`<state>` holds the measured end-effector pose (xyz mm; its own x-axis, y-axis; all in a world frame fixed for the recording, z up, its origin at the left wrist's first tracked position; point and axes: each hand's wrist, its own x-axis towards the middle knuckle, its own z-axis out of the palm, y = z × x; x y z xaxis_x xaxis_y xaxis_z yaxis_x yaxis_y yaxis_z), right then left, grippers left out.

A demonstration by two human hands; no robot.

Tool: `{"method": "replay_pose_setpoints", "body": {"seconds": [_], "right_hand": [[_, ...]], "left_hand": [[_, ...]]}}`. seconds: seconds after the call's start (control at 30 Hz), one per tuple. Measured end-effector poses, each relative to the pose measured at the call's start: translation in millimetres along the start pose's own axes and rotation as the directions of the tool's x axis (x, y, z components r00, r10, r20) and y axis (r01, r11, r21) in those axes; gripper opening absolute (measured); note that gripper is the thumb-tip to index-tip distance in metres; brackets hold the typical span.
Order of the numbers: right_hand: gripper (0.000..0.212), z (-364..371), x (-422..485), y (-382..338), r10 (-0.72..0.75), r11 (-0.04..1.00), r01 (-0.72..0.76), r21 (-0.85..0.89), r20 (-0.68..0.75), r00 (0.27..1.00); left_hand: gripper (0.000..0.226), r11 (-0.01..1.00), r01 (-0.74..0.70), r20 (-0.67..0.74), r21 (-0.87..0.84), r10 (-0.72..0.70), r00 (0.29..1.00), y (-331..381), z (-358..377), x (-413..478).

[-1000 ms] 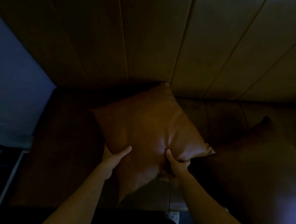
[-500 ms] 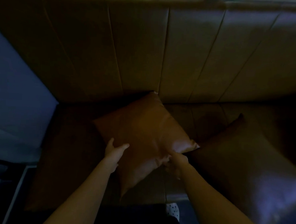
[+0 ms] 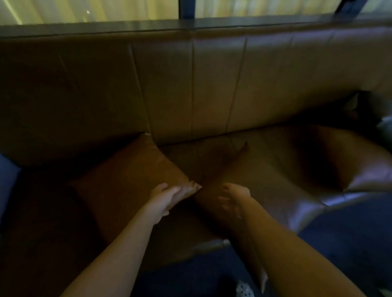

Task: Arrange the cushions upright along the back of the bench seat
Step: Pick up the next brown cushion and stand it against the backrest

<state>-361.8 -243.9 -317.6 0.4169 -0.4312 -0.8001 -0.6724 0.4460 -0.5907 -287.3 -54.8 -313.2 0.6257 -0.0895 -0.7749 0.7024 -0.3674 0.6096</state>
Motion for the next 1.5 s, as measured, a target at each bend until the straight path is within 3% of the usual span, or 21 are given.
{"method": "replay_pose_setpoints", "body": {"seconds": [0.2, 0.47, 0.67, 0.9, 1.07, 1.13, 1.27, 1.5], "right_hand": [[0.043, -113, 38, -9, -0.025, 0.995, 0.015, -0.097, -0.103, 0.994], [0.051, -222, 96, -15, 0.008, 0.945, -0.061, -0.322, -0.164, 0.986], [0.097, -245, 150, -13, -0.014, 0.861, -0.056, -0.505, -0.134, 0.991], [0.116, -246, 183, -32, -0.071, 0.579, 0.015, -0.815, -0.031, 0.997], [0.155, -260, 222, -26, -0.014, 0.634, 0.059, -0.771, 0.065, 0.998], [0.146, -262, 211, -32, -0.035, 0.655, 0.081, -0.751, 0.077, 0.996], [0.105, -270, 204, -44, -0.037, 0.755, 0.101, -0.648, 0.112, 0.993], [0.106, -288, 194, -71, -0.069, 0.724, 0.089, -0.684, 0.057, 0.996]], "left_hand": [[0.078, 0.998, 0.054, 0.127, 0.022, -0.056, 0.99, -2, 118, -4], [0.112, 0.954, 0.299, 0.009, -0.029, -0.299, 0.954, -38, 214, 11], [0.124, 0.925, 0.373, -0.049, -0.07, -0.376, 0.925, -60, 225, 33], [0.136, 0.904, 0.398, -0.116, -0.159, -0.417, 0.901, -65, 243, 57], [0.135, 0.861, 0.424, -0.148, -0.281, -0.476, 0.867, -79, 253, 68], [0.133, 0.858, 0.411, -0.16, -0.307, -0.472, 0.867, -77, 258, 69], [0.123, 0.869, 0.329, -0.199, -0.37, -0.42, 0.885, -68, 263, 64], [0.115, 0.859, 0.25, -0.114, -0.446, -0.332, 0.936, -48, 281, 48]]}}
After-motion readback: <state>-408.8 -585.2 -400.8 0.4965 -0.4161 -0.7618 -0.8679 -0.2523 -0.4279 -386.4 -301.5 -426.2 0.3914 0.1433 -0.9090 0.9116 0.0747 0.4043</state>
